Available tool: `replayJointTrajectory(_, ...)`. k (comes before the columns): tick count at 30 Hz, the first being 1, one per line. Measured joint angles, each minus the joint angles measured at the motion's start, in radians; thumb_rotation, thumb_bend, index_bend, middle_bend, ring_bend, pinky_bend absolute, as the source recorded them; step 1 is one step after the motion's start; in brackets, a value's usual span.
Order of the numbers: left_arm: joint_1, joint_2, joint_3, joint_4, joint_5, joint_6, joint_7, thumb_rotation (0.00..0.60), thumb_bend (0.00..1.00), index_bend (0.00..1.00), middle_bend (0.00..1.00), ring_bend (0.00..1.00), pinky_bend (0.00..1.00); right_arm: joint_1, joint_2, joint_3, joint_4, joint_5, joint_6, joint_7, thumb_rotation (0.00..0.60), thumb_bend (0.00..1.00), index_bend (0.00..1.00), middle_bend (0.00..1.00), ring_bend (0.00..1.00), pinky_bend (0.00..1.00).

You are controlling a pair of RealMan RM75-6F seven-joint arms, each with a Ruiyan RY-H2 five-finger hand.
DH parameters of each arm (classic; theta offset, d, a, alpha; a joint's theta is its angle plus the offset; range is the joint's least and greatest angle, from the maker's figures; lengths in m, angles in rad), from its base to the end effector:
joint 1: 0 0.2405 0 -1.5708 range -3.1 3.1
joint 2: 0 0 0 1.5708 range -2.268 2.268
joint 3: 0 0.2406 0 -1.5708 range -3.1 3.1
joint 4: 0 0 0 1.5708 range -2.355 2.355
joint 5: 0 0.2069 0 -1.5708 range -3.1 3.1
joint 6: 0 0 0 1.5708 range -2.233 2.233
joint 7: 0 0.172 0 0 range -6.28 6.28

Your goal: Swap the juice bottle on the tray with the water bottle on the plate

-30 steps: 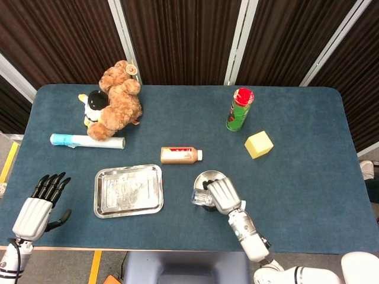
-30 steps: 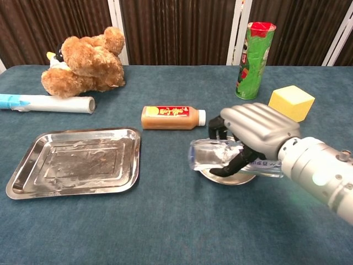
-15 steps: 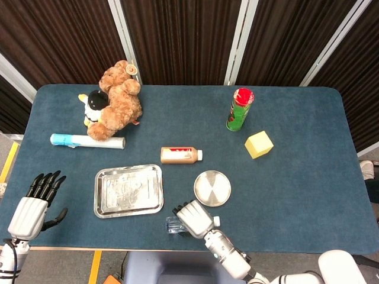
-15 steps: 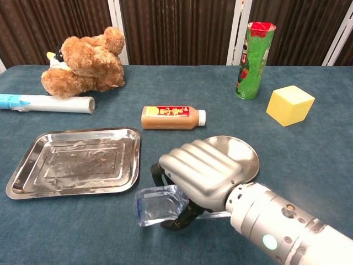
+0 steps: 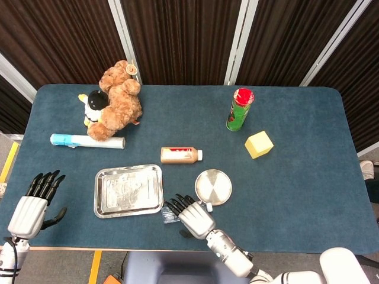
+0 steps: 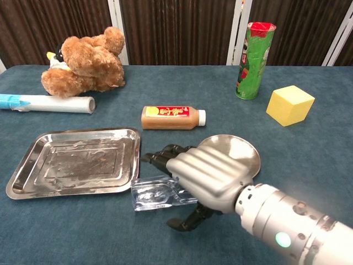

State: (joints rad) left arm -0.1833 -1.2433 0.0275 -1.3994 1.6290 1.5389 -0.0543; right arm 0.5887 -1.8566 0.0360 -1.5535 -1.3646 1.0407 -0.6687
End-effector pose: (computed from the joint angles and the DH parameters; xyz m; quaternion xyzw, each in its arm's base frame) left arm -0.2865 0.2217 0.1222 -0.6595 -0.3254 -0.4201 0.5316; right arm -0.0663 -0.2315 -0.1135 0.8178 -0.2891 0.3824 0.3184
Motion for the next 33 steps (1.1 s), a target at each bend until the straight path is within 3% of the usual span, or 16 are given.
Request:
replayJointTrajectory(5, 0.001, -0.003, -0.004, -0.001, -0.003, -0.007, 0.011, 0.6, 0.34, 0.0, 0.0, 0.0, 0.04, -0.004, 0.077, 0.044, -0.057, 0.014, 0.021, 0.053, 0.6, 0.36, 0.0, 0.17, 0.1, 0.26)
replayJointTrajectory(11, 0.0, -0.01, -0.012, 0.002, -0.018, -0.025, 0.03, 0.6, 0.35, 0.0, 0.0, 0.0, 0.04, 0.054, 0.066, 0.201, -0.015, 0.124, 0.001, 0.055, 0.6, 0.36, 0.0, 0.15, 0.05, 0.21)
replayJointTrajectory(15, -0.004, -0.019, -0.02, 0.009, -0.035, -0.045, 0.042, 0.6, 0.35, 0.0, 0.0, 0.0, 0.04, 0.154, -0.003, 0.325, 0.134, 0.233, -0.046, 0.031, 0.6, 0.36, 0.0, 0.14, 0.03, 0.18)
replayJointTrajectory(21, -0.009, -0.03, -0.032, 0.024, -0.056, -0.064, 0.052, 0.6, 0.35, 0.0, 0.0, 0.0, 0.04, 0.338, -0.125, 0.42, 0.416, 0.394, -0.145, -0.021, 0.6, 0.36, 0.0, 0.12, 0.0, 0.15)
replayJointTrajectory(27, -0.012, -0.033, -0.044, 0.043, -0.079, -0.08, 0.055, 0.6, 0.35, 0.0, 0.0, 0.0, 0.04, 0.456, -0.217, 0.466, 0.62, 0.488, -0.224, -0.047, 0.6, 0.36, 0.0, 0.12, 0.0, 0.14)
replayJointTrajectory(33, -0.019, -0.036, -0.055, 0.062, -0.102, -0.107, 0.043, 0.6, 0.35, 0.0, 0.0, 0.0, 0.04, 0.556, -0.307, 0.487, 0.876, 0.529, -0.296, -0.019, 0.6, 0.36, 0.09, 0.12, 0.0, 0.14)
